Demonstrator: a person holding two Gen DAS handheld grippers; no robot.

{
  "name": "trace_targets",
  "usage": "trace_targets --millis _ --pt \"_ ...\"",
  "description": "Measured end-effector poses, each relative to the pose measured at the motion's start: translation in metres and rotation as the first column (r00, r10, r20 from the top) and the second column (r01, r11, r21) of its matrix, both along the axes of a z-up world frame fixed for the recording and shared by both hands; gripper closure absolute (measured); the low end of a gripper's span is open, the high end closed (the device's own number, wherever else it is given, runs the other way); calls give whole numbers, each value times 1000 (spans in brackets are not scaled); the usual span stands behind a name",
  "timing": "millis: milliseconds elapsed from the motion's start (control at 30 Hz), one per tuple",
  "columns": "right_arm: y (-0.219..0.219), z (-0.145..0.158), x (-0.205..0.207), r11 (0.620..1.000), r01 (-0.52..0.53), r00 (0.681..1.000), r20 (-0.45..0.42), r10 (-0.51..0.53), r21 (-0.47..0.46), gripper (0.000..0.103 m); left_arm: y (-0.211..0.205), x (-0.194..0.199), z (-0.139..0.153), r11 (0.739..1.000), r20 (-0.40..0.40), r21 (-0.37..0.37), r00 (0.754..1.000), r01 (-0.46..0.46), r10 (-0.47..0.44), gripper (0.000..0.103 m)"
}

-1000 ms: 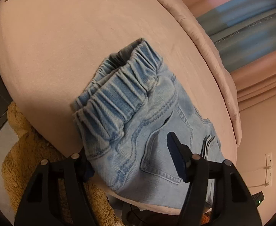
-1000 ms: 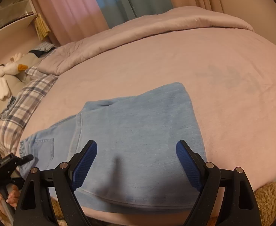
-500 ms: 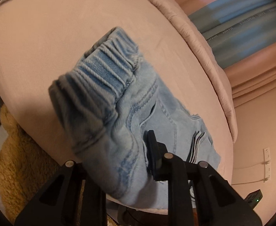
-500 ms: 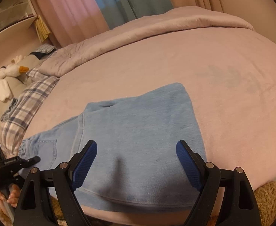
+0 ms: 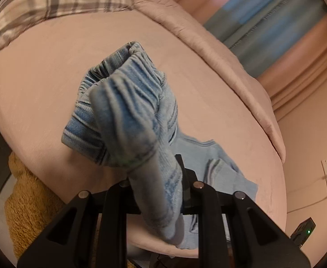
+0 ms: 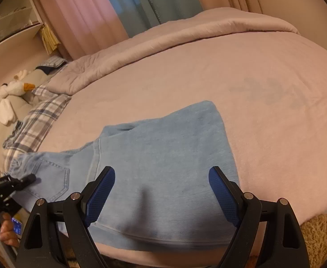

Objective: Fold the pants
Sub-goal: 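Lift the waistband with the left tool and fold it over onto the pants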

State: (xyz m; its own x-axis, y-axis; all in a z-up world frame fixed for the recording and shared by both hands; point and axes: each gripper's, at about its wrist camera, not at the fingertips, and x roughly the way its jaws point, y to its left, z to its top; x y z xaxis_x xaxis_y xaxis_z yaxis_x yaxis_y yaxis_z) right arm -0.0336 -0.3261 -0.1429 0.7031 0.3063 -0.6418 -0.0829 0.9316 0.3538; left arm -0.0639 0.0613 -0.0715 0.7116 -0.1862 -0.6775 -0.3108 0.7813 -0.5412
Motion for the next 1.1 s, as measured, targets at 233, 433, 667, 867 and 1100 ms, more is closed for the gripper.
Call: trace_targets --millis 233,433,667,867,1100 --pt "-4 0 -1 1000 5 1000 2 -6 18 17 -20 10 16 998 39 39 998 48 -49 83" --pt "-7 1 -1 999 11 1000 4 -12 32 17 -38 20 32 991 71 74 991 108 -113 83" --pt "-12 1 -2 999 19 1000 0 -19 41 17 -75 32 44 967 86 155 973 200 -215 83" --pt "-19 2 -4 997 37 999 3 -38 61 17 -95 46 41 944 66 193 957 267 -284 83" --pt "-25 1 -3 996 50 999 -7 -50 77 17 -117 58 28 910 23 223 931 350 -363 83"
